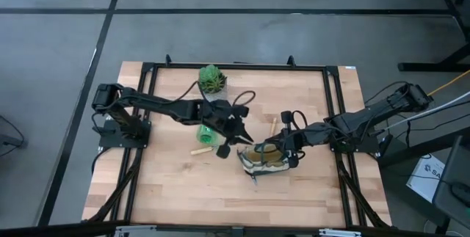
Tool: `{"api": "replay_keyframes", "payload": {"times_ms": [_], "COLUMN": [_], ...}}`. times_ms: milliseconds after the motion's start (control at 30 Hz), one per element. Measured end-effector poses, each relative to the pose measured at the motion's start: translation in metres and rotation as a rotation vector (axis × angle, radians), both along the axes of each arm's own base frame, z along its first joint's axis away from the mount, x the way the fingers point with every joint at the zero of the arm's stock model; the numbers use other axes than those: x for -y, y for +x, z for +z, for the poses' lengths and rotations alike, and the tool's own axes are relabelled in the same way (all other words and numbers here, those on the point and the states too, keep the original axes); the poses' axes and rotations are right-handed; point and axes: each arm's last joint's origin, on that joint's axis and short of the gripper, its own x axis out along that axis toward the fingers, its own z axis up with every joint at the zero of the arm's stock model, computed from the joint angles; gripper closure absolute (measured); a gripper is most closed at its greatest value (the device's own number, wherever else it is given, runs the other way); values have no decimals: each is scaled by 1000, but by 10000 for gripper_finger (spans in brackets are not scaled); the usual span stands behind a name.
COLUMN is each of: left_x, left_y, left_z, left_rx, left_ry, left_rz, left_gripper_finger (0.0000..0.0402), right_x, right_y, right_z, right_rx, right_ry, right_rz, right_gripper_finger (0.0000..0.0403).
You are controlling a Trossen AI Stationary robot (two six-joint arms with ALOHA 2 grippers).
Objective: Pick & Place Garden tools in Gardening bag
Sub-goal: Prepare the white gardening bag
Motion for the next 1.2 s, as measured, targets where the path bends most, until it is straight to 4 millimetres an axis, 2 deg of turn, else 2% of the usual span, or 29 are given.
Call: {"api": "replay_keyframes", "payload": {"times_ms": [500,767,967,1200], "left_x": [28,38,51,66], "left_y": [11,10,8,5], "left_z": [-23,-23,-23,-22], "left_rx": [-66,-77,-75,-58], "left_ry": [-64,-95,-80,-71], "left_rz": [-28,-40,-44,-63], "left_gripper_finger": [304,300,299,297], "right_x": [-17,-22,-27,-33], "right_y": [-7,-7,-7,-8], "right_z": [1,4,8,17], "right_rx": [-7,-40,-50,-83], "right_ry": [124,361,447,686], "right_rz": [42,144,262,412], "right_gripper_finger": [385,331,292,262]}}
